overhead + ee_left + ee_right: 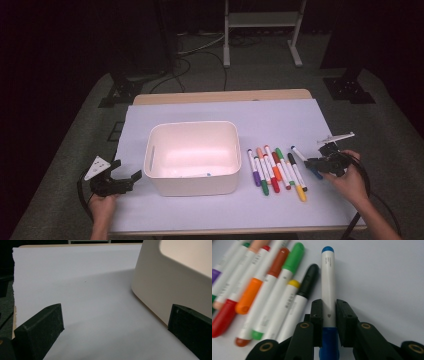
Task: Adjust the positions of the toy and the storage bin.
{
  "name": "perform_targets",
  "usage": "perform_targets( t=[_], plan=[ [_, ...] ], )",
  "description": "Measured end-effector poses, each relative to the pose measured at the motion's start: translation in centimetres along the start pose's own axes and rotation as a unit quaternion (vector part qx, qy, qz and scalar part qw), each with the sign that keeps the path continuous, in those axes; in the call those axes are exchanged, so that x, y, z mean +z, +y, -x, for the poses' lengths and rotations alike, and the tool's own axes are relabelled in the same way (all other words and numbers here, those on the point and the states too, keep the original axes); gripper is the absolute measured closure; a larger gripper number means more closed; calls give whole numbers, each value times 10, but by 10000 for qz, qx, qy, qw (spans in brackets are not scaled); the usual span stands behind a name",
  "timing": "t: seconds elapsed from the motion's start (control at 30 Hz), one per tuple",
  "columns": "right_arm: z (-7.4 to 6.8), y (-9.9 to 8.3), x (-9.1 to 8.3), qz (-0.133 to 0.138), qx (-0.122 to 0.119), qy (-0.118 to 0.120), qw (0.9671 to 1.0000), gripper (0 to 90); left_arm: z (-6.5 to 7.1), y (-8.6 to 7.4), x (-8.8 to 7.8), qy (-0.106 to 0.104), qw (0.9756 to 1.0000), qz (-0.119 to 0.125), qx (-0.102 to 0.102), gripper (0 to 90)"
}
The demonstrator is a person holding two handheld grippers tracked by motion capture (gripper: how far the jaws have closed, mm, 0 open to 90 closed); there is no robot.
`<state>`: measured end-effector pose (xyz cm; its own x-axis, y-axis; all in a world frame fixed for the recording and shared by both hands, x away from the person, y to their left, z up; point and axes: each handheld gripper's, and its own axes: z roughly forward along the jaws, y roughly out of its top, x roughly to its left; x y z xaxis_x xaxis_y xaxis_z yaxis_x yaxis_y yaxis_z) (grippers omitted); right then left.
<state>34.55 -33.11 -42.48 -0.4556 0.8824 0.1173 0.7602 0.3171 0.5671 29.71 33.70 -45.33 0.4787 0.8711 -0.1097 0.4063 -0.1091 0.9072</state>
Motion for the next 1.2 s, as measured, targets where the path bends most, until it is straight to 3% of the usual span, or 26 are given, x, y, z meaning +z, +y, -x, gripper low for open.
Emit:
perform_targets(
  t=[0.17, 0.2, 0.27, 0.5, 0.53, 0.6, 0.63, 0.73, 0.77, 0.93, 0.97, 1.03, 1.2],
  plan=[
    [-13, 6, -16, 148, -125, 178, 9997, 758, 0, 0, 0, 2, 10000, 9, 6, 0],
    [-20, 10, -25, 247, -145, 364, 9989, 758, 0, 0, 0, 4, 10000, 9, 2, 0],
    [-23, 12, -28, 270, -171, 400, 9987, 758, 0, 0, 0, 0, 10000, 8, 4, 0],
    [-50, 26, -50, 430, -451, 737, 9953, 757, 0, 0, 0, -4, 10000, 9, -2, 0],
    [-59, 31, -56, 467, -524, 865, 9938, 758, 0, 0, 0, -7, 10000, 16, -3, 0],
    [-62, 33, -58, 479, -567, 895, 9932, 758, 0, 0, 0, -7, 10000, 18, -6, 0],
    [-71, 39, -64, 507, -670, 976, 9917, 757, 0, 0, 0, -9, 10000, 11, -10, 0],
    [-80, 45, -69, 543, -806, 1048, 9897, 757, 0, 0, 0, -8, 10000, 17, -14, 0],
    [-90, 52, -74, 582, -934, 1159, 9871, 757, 0, 0, 0, -12, 10000, 16, -8, 0],
    [-108, 63, -83, 610, -1100, 1364, 9826, 757, 0, 0, 0, -16, 10000, 20, -6, 0],
    [-117, 67, -87, 648, -1243, 1433, 9797, 757, 0, 0, 0, -18, 10000, 18, -13, 0],
    [-121, 70, -89, 655, -1297, 1457, 9786, 757, 0, 0, 0, -18, 10000, 15, -14, 0],
    [-144, 83, -95, 651, -1548, 1661, 9717, 757, 0, 0, -1, -26, 10000, 19, -1, 0]
  ],
)
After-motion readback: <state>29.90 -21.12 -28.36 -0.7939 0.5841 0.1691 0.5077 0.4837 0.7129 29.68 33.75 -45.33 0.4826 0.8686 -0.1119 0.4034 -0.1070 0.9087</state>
